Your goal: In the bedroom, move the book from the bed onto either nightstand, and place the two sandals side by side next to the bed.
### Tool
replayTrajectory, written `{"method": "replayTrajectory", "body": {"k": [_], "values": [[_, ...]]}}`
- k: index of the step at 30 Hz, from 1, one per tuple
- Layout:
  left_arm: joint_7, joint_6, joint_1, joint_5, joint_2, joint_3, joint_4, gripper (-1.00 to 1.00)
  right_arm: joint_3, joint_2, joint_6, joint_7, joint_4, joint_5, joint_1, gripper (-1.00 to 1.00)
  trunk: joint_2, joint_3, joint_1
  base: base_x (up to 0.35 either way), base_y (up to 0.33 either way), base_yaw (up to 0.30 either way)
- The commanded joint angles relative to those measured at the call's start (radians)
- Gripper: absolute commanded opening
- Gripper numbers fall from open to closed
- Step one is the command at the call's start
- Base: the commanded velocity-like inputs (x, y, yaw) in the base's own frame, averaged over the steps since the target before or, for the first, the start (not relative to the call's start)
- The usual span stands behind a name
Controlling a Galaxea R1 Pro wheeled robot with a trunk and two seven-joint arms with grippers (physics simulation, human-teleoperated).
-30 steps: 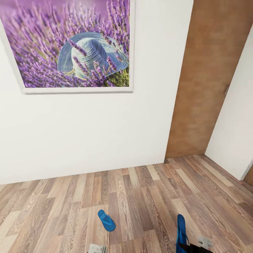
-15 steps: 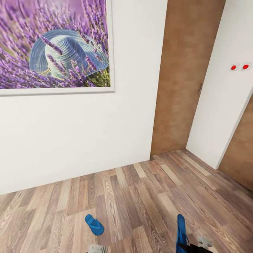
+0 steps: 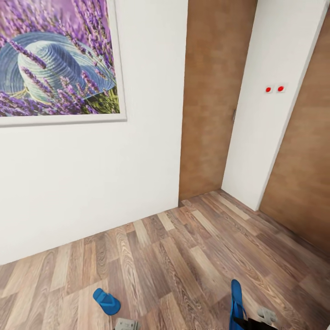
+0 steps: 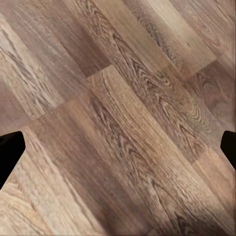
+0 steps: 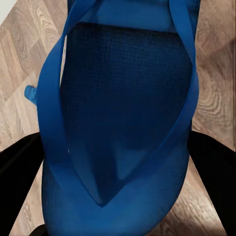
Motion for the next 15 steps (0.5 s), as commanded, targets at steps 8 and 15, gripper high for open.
{"method": "replayTrajectory", "body": {"k": [8, 15], "values": [[0.000, -0.003, 0.000, 0.007, 0.001, -0.006, 0.001, 1.00, -0.010, 0.000, 0.009, 0.005, 0.000, -0.002, -0.001, -1.00, 0.000, -0.001, 0.000, 0.000, 0.000, -0.286], [0.000, -0.003, -0.001, 0.007, 0.001, -0.006, 0.001, 1.00, -0.010, 0.000, 0.009, 0.004, 0.000, -0.002, -0.001, -1.00, 0.000, -0.001, 0.000, 0.000, 0.000, -0.285]]}}
